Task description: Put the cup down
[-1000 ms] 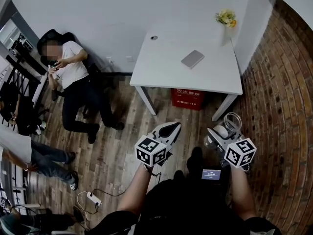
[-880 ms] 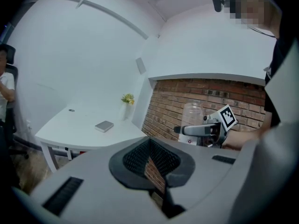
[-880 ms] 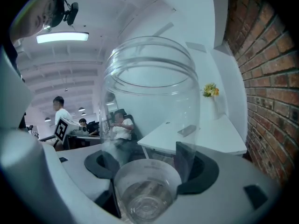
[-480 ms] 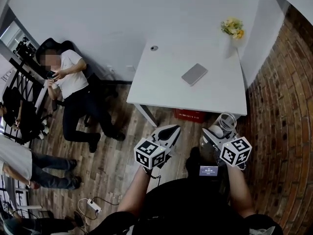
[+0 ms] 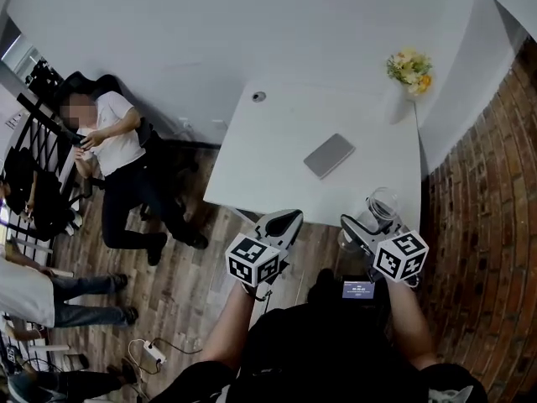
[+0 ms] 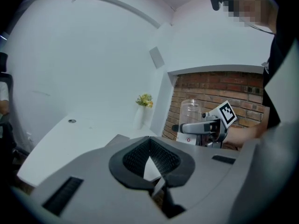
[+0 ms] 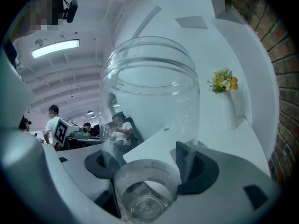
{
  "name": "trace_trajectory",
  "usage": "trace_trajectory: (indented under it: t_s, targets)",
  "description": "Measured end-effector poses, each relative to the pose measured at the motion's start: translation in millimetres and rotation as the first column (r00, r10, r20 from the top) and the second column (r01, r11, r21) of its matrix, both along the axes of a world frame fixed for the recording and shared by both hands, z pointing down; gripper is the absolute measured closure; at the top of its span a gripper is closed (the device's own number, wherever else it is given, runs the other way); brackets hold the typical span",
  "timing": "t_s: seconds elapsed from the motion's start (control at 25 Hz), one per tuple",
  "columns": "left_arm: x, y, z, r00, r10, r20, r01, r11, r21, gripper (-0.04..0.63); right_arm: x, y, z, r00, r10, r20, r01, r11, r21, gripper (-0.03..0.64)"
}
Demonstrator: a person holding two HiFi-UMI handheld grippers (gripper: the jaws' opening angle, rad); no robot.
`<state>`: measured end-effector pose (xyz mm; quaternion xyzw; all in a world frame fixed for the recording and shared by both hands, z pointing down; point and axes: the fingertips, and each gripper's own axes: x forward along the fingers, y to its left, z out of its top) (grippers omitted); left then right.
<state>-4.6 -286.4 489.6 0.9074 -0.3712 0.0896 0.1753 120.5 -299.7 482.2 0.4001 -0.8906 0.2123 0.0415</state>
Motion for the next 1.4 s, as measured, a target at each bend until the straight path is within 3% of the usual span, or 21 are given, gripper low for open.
trace_trajectory:
  t_s: [0.48, 1.4]
  targets:
    - [6.7, -51.8, 9.3, 1.0, -0.023, 0.012, 0.023, 0.999, -0.04, 0.586, 3.3, -55.6, 11.5, 1.0, -0.028, 0.014, 0.028, 0.999, -0.038, 0.253]
    - [-3.5, -79.4, 4.2, 0.998, 0.065, -0.025, -0.065, 0.997, -0.031, 0.586, -16.2, -86.1, -1.4, 0.998, 0.057, 0.003, -0.057, 0.998, -0.022, 0.253]
